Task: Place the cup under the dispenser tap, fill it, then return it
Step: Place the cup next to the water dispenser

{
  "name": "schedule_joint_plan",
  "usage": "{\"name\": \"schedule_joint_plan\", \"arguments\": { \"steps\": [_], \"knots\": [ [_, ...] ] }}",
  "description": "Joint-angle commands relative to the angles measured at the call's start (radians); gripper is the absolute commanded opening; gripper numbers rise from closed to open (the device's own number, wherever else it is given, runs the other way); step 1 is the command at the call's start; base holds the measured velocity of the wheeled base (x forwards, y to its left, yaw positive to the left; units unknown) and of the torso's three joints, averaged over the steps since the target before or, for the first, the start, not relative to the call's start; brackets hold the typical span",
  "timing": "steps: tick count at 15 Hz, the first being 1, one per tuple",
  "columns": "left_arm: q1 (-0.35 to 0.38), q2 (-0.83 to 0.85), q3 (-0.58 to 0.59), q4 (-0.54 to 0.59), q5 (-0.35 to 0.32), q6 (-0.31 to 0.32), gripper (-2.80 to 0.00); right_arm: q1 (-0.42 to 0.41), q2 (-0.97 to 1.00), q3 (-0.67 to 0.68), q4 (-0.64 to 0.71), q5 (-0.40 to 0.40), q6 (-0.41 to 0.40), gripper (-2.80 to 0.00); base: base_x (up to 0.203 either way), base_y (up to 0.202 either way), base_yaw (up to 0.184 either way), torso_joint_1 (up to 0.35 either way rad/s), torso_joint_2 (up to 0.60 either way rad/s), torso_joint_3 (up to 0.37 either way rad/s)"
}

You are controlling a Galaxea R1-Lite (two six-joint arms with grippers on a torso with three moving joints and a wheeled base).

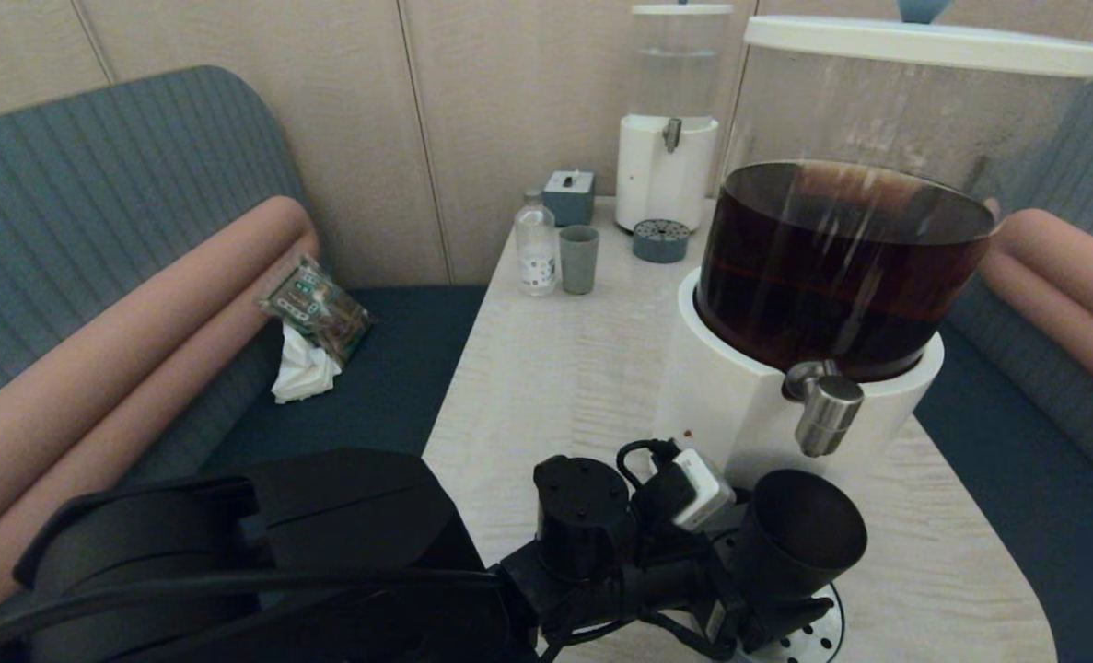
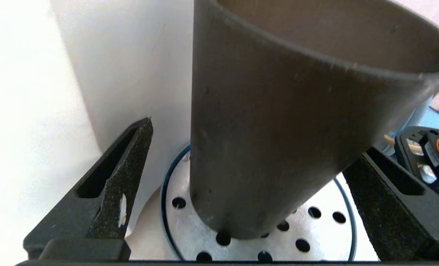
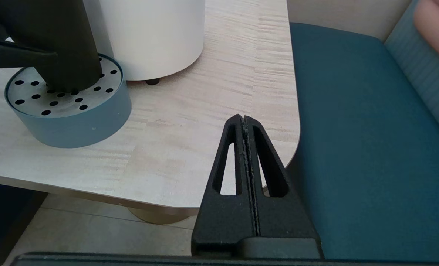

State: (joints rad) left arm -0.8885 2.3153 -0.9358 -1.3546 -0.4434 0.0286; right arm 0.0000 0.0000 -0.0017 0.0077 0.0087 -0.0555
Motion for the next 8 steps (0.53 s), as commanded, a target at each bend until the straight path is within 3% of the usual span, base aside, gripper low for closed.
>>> {"name": "schedule_joint_plan", "arguments": {
  "steps": [1,3,4,8],
  "knots": [
    [-0.004,0.005,-0.01,-0.009,-0.001,-0.001,0.0,0.0,0.002,0.0,0.0,0.001,-0.001,-2.8,0.0,0.0,0.0,0.0,0.0,0.0],
    [-0.006,0.016,-0.026,-0.009,0.0,0.0,0.0,0.0,0.002,0.0,0.0,0.001,-0.001,-2.8,0.0,0.0,0.0,0.0,0.0,0.0],
    [-0.006,0.018,-0.032,-0.009,0.002,0.002,-2.8,0.0,0.002,0.0,0.0,0.001,-0.001,-2.8,0.0,0.0,0.0,0.0,0.0,0.0],
    [-0.009,0.012,0.0,-0.01,0.0,0.005,-2.8,0.0,0.002,0.0,0.0,0.001,-0.001,-2.8,0.0,0.0,0.0,0.0,0.0,0.0]
  ]
}}
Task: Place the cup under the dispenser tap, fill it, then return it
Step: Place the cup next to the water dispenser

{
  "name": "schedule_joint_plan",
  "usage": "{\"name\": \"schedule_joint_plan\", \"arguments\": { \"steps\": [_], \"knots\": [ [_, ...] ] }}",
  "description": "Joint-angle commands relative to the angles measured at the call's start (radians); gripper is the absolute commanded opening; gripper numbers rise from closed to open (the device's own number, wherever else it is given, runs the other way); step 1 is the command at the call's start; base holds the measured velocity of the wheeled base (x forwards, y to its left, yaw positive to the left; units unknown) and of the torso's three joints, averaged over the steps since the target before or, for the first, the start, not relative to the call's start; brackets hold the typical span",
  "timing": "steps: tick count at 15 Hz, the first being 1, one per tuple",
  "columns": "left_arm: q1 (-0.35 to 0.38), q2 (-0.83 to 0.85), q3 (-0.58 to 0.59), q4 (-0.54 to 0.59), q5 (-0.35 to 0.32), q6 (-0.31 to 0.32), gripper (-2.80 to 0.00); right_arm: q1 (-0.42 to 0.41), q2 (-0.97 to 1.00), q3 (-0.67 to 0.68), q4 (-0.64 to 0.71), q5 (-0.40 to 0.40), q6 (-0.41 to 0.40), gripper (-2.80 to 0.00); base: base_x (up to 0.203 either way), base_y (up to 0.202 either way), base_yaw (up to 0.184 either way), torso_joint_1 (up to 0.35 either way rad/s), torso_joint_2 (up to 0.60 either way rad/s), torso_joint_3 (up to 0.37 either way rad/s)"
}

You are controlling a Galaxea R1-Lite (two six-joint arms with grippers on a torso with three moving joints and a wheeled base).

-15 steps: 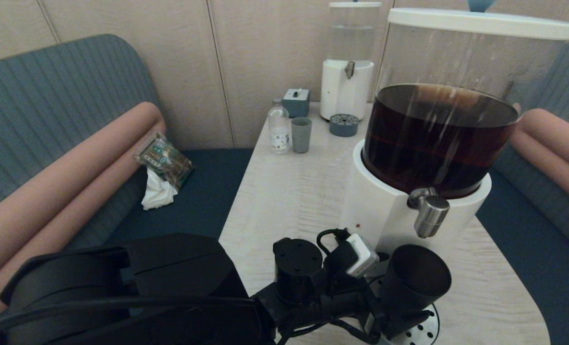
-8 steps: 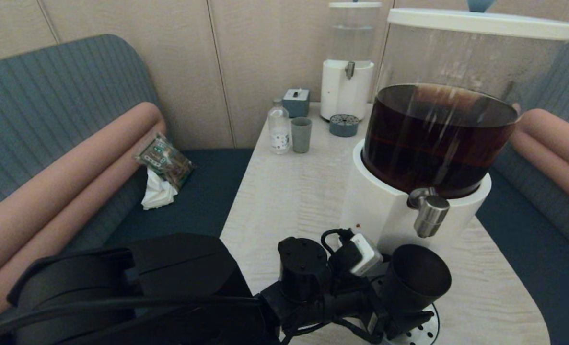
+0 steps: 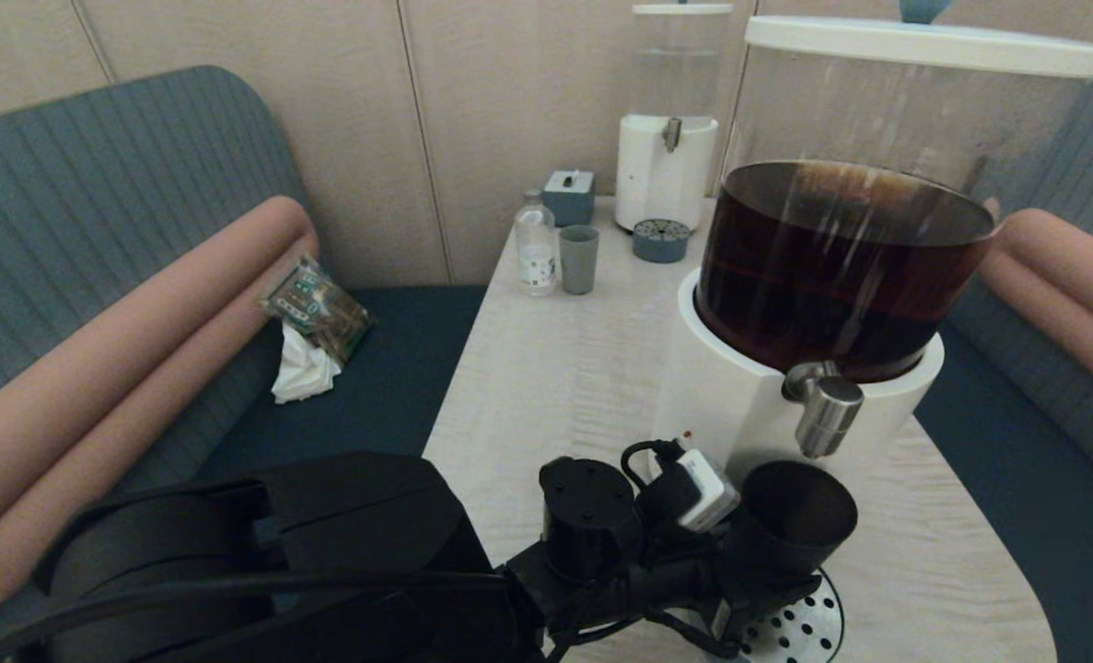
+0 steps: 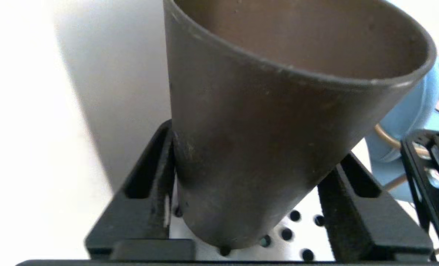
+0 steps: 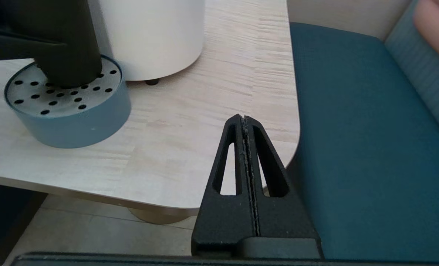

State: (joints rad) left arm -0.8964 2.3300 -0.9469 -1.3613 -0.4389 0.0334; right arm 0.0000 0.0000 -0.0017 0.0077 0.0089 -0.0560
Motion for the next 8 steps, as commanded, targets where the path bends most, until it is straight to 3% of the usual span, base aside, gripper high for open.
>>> {"name": "schedule_joint_plan", "arguments": {
  "steps": [1,8],
  "knots": [
    [-0.001,-0.006,0.016,-0.004,-0.004,0.003,-2.8,0.0,0.002,0.0,0.0,0.0,0.0,-2.8,0.0,0.0,0.0,0.0,0.0,0.0],
    [-0.007,-0.063,0.082,-0.017,0.021,-0.004,-2.8,0.0,0.002,0.0,0.0,0.0,0.0,-2.8,0.0,0.0,0.0,0.0,0.0,0.0]
  ]
}}
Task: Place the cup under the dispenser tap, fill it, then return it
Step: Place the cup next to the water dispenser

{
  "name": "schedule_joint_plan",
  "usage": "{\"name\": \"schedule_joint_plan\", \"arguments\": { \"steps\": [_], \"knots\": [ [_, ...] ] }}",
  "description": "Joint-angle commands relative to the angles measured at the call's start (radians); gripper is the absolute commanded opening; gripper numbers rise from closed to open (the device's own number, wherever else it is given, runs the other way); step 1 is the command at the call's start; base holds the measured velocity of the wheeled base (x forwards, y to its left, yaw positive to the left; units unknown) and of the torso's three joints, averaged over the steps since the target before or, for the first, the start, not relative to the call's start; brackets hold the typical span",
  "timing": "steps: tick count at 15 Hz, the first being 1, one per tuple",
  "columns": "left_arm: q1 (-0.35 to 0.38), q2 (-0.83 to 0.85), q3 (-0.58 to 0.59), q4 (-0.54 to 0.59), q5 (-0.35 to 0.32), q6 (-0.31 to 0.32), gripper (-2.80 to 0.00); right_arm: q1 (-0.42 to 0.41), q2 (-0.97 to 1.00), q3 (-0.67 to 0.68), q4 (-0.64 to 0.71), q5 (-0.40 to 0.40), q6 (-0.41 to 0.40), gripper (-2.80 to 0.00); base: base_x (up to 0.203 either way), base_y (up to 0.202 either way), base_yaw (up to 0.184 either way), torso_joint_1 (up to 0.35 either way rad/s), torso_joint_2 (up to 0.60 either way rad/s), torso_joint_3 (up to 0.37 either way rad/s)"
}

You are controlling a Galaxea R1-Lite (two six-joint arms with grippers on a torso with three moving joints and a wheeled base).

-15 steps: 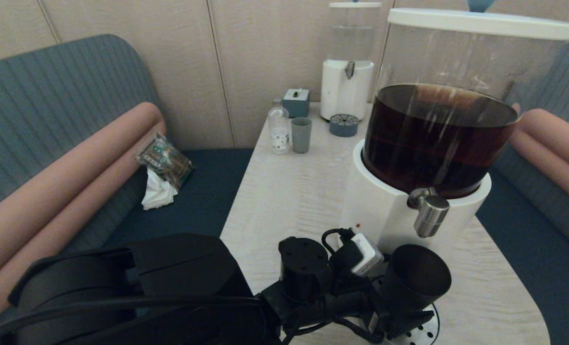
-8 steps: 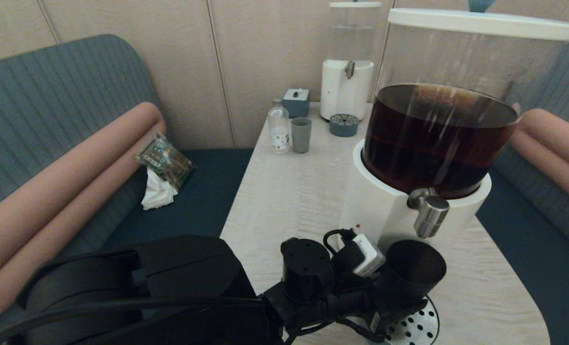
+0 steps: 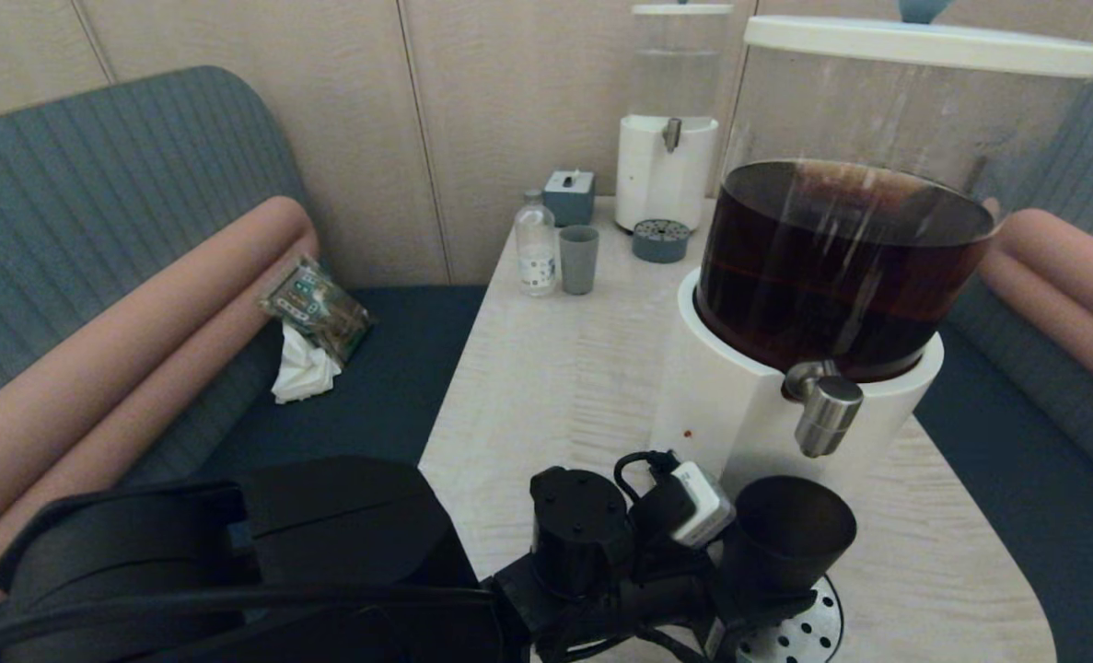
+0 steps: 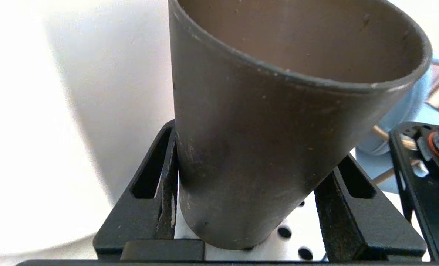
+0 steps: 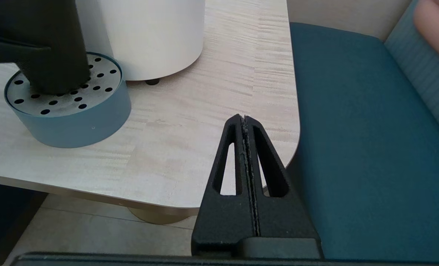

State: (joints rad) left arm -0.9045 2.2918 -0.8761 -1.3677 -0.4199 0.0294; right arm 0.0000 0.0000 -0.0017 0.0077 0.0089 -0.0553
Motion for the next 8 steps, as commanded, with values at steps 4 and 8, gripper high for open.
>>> {"name": "schedule_joint_plan", "arguments": {
  "steps": [4,8],
  "knots": [
    [0.002,-0.077,0.074,-0.022,0.023,-0.006,-2.8,0.0,0.002,0.0,0.0,0.0,-0.001,-2.8,0.0,0.0,0.0,0.0,0.0,0.0],
    [0.011,-0.131,0.129,-0.05,0.038,-0.022,-2.8,0.0,0.002,0.0,0.0,0.0,-0.001,-2.8,0.0,0.0,0.0,0.0,0.0,0.0]
  ]
}}
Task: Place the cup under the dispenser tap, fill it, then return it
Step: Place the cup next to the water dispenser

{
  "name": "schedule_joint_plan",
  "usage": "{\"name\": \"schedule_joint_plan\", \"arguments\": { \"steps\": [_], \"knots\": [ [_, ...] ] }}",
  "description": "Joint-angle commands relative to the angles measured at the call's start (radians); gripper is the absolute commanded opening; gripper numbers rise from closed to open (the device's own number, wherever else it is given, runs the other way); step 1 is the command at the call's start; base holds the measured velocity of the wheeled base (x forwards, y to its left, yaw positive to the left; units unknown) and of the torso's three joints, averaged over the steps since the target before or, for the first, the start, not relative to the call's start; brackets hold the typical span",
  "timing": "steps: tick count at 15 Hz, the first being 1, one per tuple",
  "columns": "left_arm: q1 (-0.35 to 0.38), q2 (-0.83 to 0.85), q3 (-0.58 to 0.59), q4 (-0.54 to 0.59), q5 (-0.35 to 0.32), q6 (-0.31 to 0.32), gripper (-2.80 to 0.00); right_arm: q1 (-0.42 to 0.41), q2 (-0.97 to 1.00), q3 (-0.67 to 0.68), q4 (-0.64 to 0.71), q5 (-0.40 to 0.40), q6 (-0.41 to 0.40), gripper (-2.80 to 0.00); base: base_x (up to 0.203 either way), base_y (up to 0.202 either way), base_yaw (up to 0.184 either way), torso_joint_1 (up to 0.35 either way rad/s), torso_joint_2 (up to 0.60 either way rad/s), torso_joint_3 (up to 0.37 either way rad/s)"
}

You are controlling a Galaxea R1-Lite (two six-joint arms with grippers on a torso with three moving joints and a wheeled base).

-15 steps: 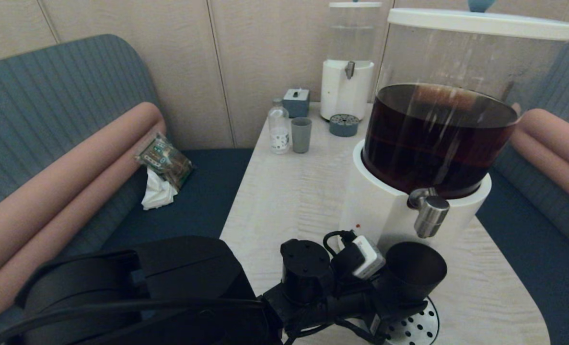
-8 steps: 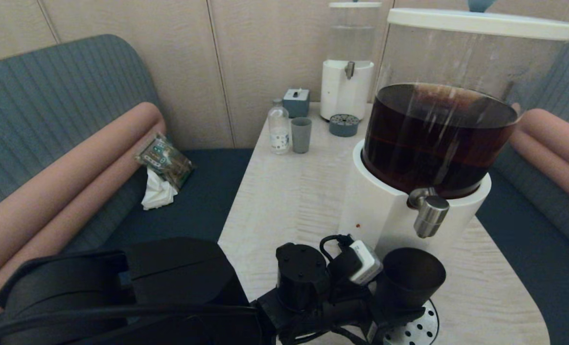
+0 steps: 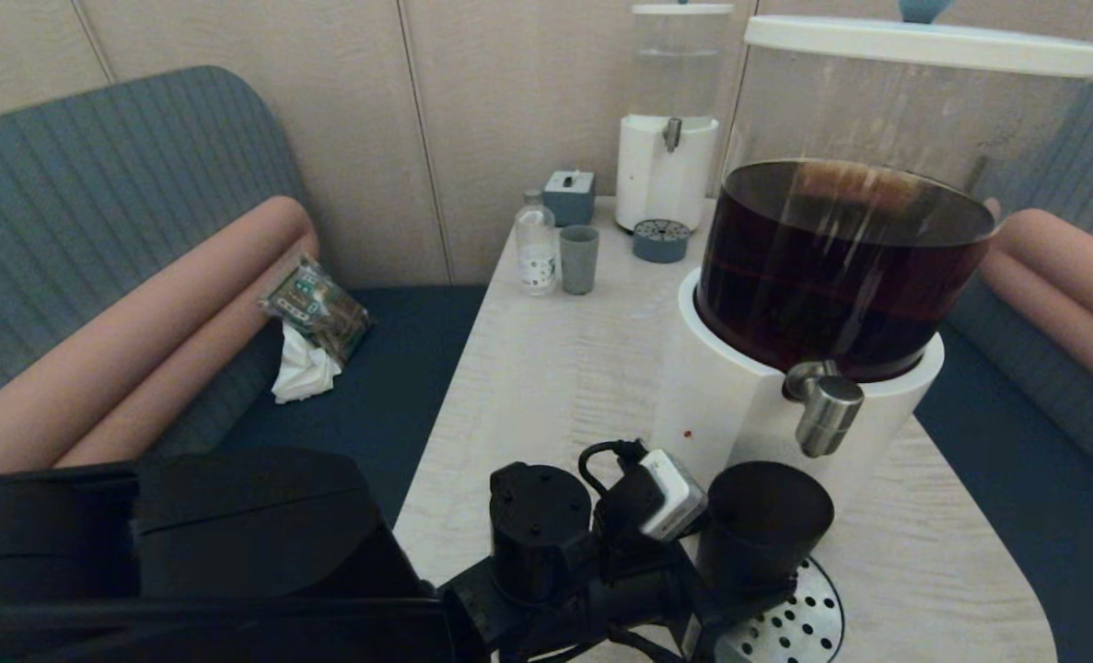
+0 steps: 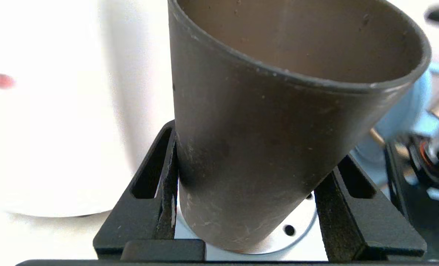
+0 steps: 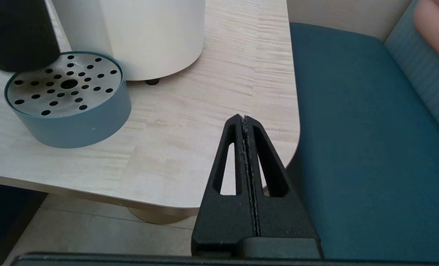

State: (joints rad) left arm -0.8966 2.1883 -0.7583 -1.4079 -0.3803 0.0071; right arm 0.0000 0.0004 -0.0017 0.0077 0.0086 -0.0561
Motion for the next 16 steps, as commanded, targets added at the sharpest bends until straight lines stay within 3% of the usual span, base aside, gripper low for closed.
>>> {"name": "schedule_joint_plan", "arguments": {
  "steps": [1,4,6,10,13,16],
  "knots": [
    [0.005,-0.037,0.018,-0.02,0.017,-0.01,-2.8,0.0,0.001,0.0,0.0,0.001,-0.001,-2.8,0.0,0.0,0.0,0.0,0.0,0.0],
    [0.023,-0.057,0.056,-0.031,0.036,-0.029,-2.8,0.0,0.001,0.0,0.0,0.001,-0.001,-2.8,0.0,0.0,0.0,0.0,0.0,0.0],
    [0.036,-0.082,0.067,-0.029,0.109,-0.056,-2.8,0.0,0.001,-0.001,0.0,0.001,-0.001,-2.8,0.0,0.0,0.0,0.0,0.0,0.0],
    [0.085,-0.141,0.127,-0.038,0.125,-0.07,-2.8,0.0,0.001,0.0,0.0,0.001,0.0,-2.8,0.0,0.0,0.0,0.0,0.0,0.0],
    [0.157,-0.187,0.169,-0.045,0.128,-0.072,-2.8,0.0,0.001,0.0,0.0,0.001,-0.001,-2.8,0.0,0.0,0.0,0.0,0.0,0.0],
    [0.29,-0.2,0.171,-0.055,0.12,-0.069,-2.8,0.0,0.001,0.0,0.0,0.001,-0.001,-2.8,0.0,0.0,0.0,0.0,0.0,0.0]
  ]
}}
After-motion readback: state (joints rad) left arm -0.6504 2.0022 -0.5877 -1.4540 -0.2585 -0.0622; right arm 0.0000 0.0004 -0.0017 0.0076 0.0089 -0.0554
